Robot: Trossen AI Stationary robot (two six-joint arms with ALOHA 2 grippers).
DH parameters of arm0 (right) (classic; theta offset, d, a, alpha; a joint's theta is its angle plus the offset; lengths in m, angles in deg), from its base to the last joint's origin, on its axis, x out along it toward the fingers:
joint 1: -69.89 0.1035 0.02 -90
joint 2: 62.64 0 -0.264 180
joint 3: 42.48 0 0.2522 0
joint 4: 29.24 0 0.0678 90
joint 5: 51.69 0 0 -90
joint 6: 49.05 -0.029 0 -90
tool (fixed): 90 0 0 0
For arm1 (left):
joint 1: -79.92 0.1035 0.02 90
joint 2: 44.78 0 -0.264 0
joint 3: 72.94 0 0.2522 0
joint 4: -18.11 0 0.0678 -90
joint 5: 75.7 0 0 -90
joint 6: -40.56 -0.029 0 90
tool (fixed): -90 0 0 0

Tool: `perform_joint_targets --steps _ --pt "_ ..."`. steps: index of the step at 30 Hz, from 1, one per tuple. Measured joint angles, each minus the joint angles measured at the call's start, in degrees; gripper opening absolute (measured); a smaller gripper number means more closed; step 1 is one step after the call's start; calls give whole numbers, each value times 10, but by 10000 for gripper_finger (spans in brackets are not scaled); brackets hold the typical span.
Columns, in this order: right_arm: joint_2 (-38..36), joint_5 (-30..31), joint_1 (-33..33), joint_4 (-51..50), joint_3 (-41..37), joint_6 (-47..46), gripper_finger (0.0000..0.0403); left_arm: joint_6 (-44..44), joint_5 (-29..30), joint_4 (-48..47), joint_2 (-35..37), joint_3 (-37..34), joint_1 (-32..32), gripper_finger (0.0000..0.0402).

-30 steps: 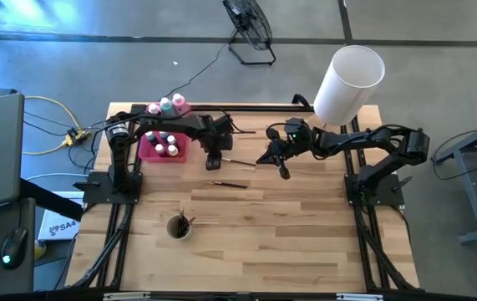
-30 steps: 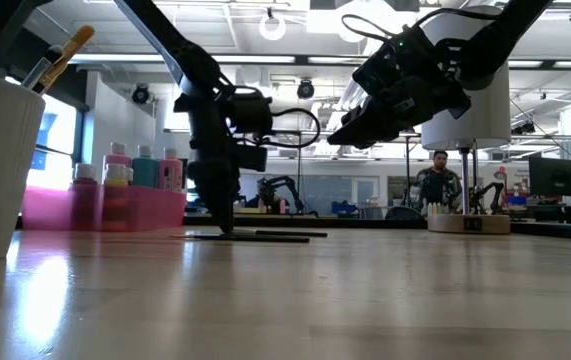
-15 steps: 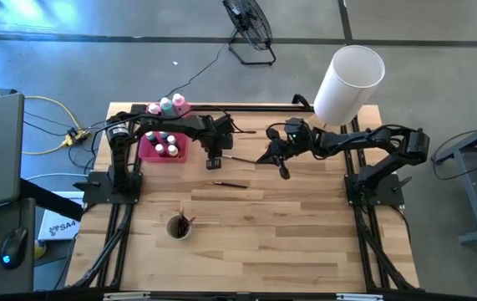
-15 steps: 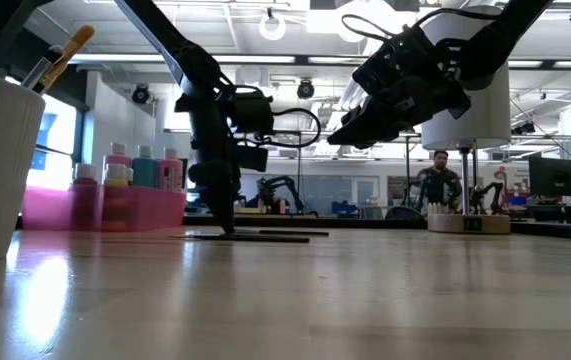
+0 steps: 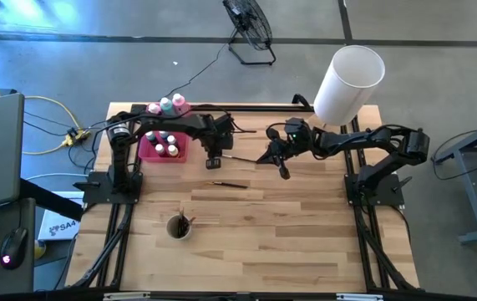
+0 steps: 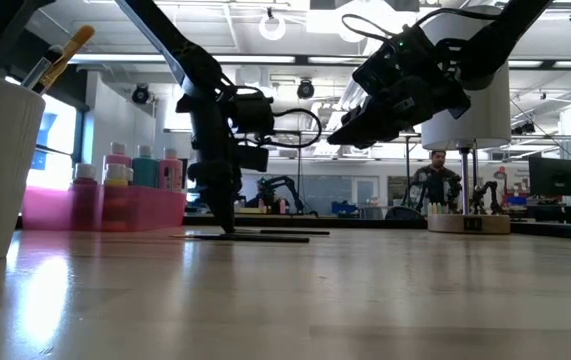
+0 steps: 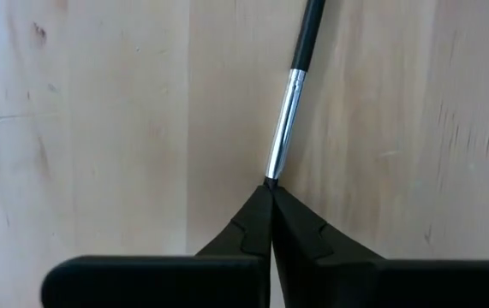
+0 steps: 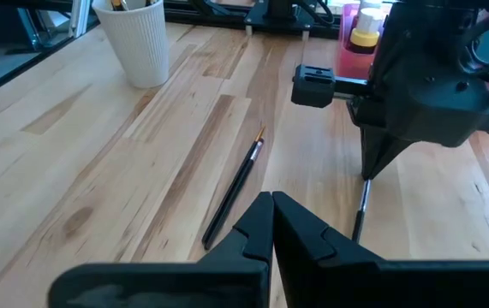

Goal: Pick & Place Paint Supplies
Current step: Put the silver paintbrush into the light brown cup

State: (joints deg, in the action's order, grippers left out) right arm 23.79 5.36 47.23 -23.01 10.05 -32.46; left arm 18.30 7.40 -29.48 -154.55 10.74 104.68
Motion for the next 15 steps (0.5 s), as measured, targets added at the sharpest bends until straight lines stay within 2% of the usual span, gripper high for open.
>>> perform_joint_targets --steps 8,15 --pt "-16 8 0 20 0 0 2 -29 -2 -54 -4 70 -1 0" --pt "-98 61 0 -45 0 -2 2 -51 8 -90 -3 106 0 0"
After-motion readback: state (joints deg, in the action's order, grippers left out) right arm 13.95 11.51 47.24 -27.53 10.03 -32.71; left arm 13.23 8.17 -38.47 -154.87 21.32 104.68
